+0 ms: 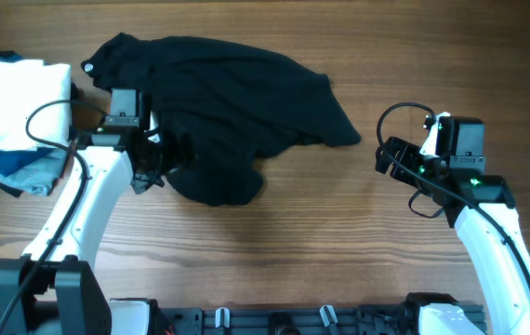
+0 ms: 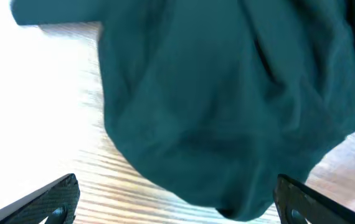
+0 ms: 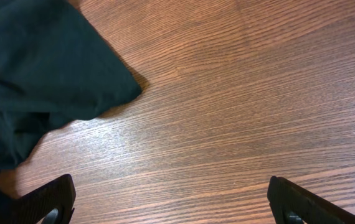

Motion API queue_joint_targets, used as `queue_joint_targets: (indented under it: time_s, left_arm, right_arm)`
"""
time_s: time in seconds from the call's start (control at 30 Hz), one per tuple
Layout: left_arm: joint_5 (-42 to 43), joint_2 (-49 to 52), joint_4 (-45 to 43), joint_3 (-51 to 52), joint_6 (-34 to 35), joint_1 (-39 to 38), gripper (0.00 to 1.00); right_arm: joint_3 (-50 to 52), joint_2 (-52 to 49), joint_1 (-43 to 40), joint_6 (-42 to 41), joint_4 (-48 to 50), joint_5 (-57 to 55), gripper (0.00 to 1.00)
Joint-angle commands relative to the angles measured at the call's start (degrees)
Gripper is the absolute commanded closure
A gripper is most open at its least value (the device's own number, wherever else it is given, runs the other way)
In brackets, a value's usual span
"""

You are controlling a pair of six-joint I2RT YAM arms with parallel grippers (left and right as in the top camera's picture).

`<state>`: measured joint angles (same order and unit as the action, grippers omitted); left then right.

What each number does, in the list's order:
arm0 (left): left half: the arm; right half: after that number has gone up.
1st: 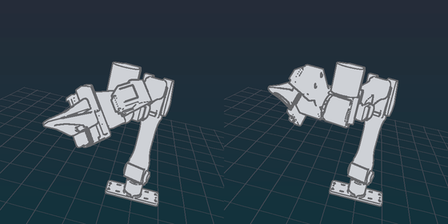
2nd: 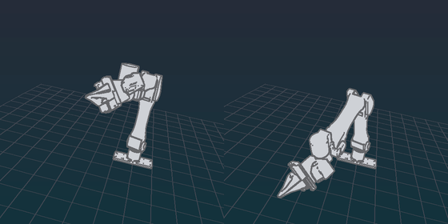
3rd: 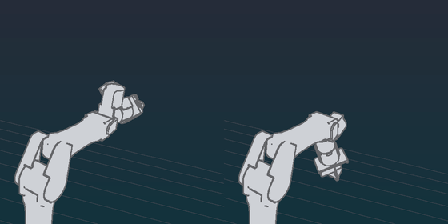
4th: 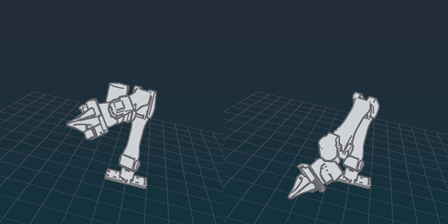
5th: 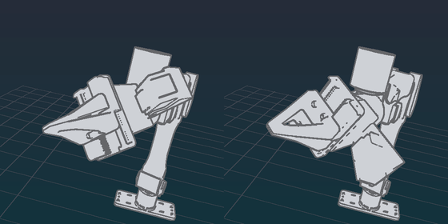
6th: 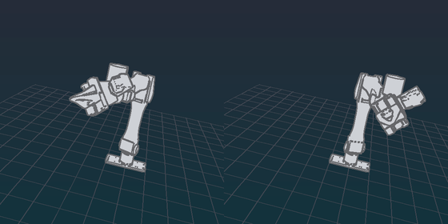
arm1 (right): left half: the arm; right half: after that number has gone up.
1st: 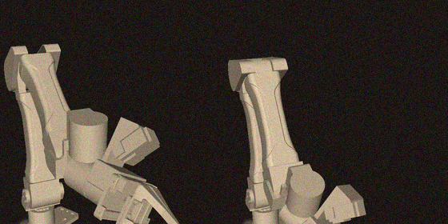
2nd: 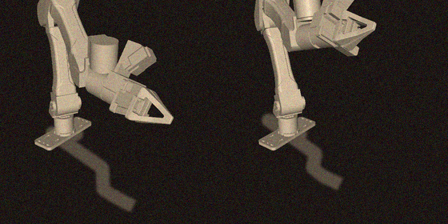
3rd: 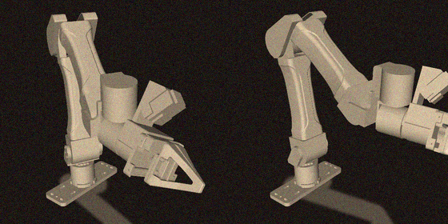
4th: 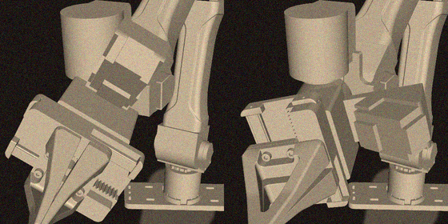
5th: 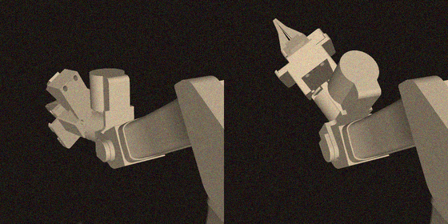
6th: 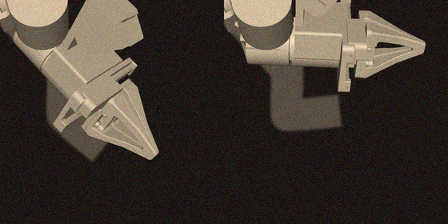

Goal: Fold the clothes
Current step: 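Grasp the shirt's left edge with the left gripper and lift it, then hold the shirt with both grippers and pull the ends apart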

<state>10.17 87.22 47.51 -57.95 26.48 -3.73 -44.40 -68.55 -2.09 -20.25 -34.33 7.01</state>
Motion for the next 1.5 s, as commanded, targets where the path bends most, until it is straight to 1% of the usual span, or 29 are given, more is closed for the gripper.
queue_joint_targets:
  time_s: [0.0, 0.03, 0.1, 0.13, 0.17, 0.2, 0.23, 0.3, 0.37, 0.5, 0.6, 0.63, 0.67, 0.7, 0.77, 0.83, 0.9, 0.93, 0.97, 1.1, 1.17, 1.23, 1.27, 1.3, 1.33, 1.37, 1.43, 1.47]
  left_arm:
    - [0.68, 0.87, -2.73, 6.05, 4.55, -1.05, 0.01]
    - [0.44, 0.87, -4.52, 7.56, 4.70, -1.05, 0.00]
    - [-2.69, 0.90, -9.51, 10.75, 4.70, -1.05, 0.02]
    - [-3.87, 0.90, -12.39, 12.22, 4.68, -1.05, 0.07]
    - [-3.45, 0.92, -14.25, 13.09, 4.92, -1.05, 0.14]
    - [-3.37, 0.92, -14.88, 13.55, 5.84, -1.05, 0.25]
    - [-3.41, 0.94, -16.11, 14.67, 6.86, -1.05, 0.29]
    - [-3.39, 1.09, -18.12, 16.31, 7.02, -1.05, 0.23]
    - [-3.17, 1.14, -20.22, 17.75, 7.04, -1.05, 0.21]
    - [-3.10, 2.71, -22.47, 18.01, 7.04, -1.05, 0.22]
    - [-1.88, 6.14, -23.50, 18.01, 7.02, -2.51, 0.28]
    - [-1.68, 7.02, -23.52, 18.01, 7.02, -3.43, 0.36]
    - [-1.42, 7.41, -23.50, 18.01, 7.02, -4.52, 0.49]
    - [-1.44, 7.41, -23.45, 18.01, 7.02, -5.27, 0.52]
    - [-1.49, 7.39, -23.54, 18.01, 6.99, -6.51, 0.53]
    - [-1.49, 7.39, -23.50, 18.01, 6.99, -6.54, 0.63]
    - [-1.46, 7.39, -22.93, 17.99, 6.99, -6.54, 0.61]
    - [-1.46, 7.39, -21.99, 17.99, 6.99, -6.54, 0.54]
    - [-1.49, 7.39, -21.09, 17.99, 6.99, -6.54, 0.53]
    - [-1.46, 7.39, -16.35, 17.99, 6.99, -6.56, 0.51]
    - [-1.44, 7.39, -15.08, 18.01, 6.99, -6.56, 0.54]
    - [-1.49, 7.39, -17.05, 17.99, 6.99, -6.56, 0.53]
    - [-1.49, 7.39, -19.12, 17.99, 6.99, -6.56, 0.58]
    - [-1.53, 7.39, -20.48, 17.99, 6.99, -6.56, 0.73]
    - [-1.73, 7.39, -21.16, 17.99, 6.99, -6.56, 0.86]
    - [-1.75, 7.39, -21.46, 17.99, 6.99, -6.54, 0.96]
    - [-1.86, 6.60, -20.24, 17.66, 5.31, -6.16, 0.96]
    - [-1.88, 5.22, -16.96, 16.61, 5.27, -5.57, 0.96]
  right_arm:
    - [0.04, 0.42, -0.13, 0.74, -0.22, -1.01, 0.00]
    - [0.04, 0.42, -0.13, 0.74, -0.31, -1.03, 0.00]
    - [0.04, 0.42, -0.13, 0.76, -0.28, -1.03, 0.00]
    - [0.04, 0.42, -0.13, 0.76, -0.28, -1.03, 0.00]
    - [0.04, 0.42, -0.13, 0.76, -0.28, -1.03, 0.00]
    - [0.04, 0.42, -0.13, 0.74, -0.28, -1.03, 0.00]
    - [0.04, 0.42, -0.13, 0.74, -0.28, -1.03, 0.00]
    - [0.04, 0.42, -0.13, 0.74, -0.26, -1.03, 0.00]
    - [0.04, 0.42, -0.13, 0.76, -0.26, -1.03, 0.00]
    - [0.04, 0.42, -0.13, 0.74, -0.26, -1.03, 0.00]
    - [0.04, 0.42, -0.13, 0.72, -0.31, -1.03, 0.00]
    - [0.07, 0.42, -0.13, 0.74, -0.31, -1.03, 0.00]
    - [0.07, 0.42, -0.13, 0.76, -0.28, -1.03, 0.00]
    - [0.04, 0.42, -0.13, 0.74, -0.26, -1.03, 0.00]
    - [0.04, 0.42, -0.13, 0.74, -0.28, -1.03, 0.00]
    - [0.04, 0.42, -0.13, 0.74, -0.28, -1.05, 0.00]
    - [0.04, 0.42, -0.13, 0.74, -0.28, -1.05, 0.00]
    - [0.04, 0.42, -0.13, 0.74, -0.28, -1.05, 0.00]
    - [0.04, 0.42, -0.13, 0.74, -0.28, -1.05, 0.00]
    - [0.04, 0.42, -0.13, 0.74, -0.31, -1.05, 0.00]
    - [0.04, 0.42, -0.13, 0.74, -0.28, -1.05, 0.00]
    - [0.04, 0.42, -0.13, 0.72, -0.26, -1.05, 0.00]
    - [0.04, 0.42, -0.13, 0.74, -0.28, -1.03, 0.00]
    - [0.04, 0.42, -0.13, 0.72, -0.46, -1.05, 0.00]
    - [0.07, 0.42, -0.13, 0.74, -0.52, -1.03, 0.00]
    - [0.04, 0.42, -0.13, 0.74, -0.55, -1.03, 0.00]
    - [0.04, 0.42, -0.13, 0.79, -0.72, -1.03, 0.00]
    - [0.04, 0.42, -0.13, 0.85, -1.11, -1.03, 0.00]
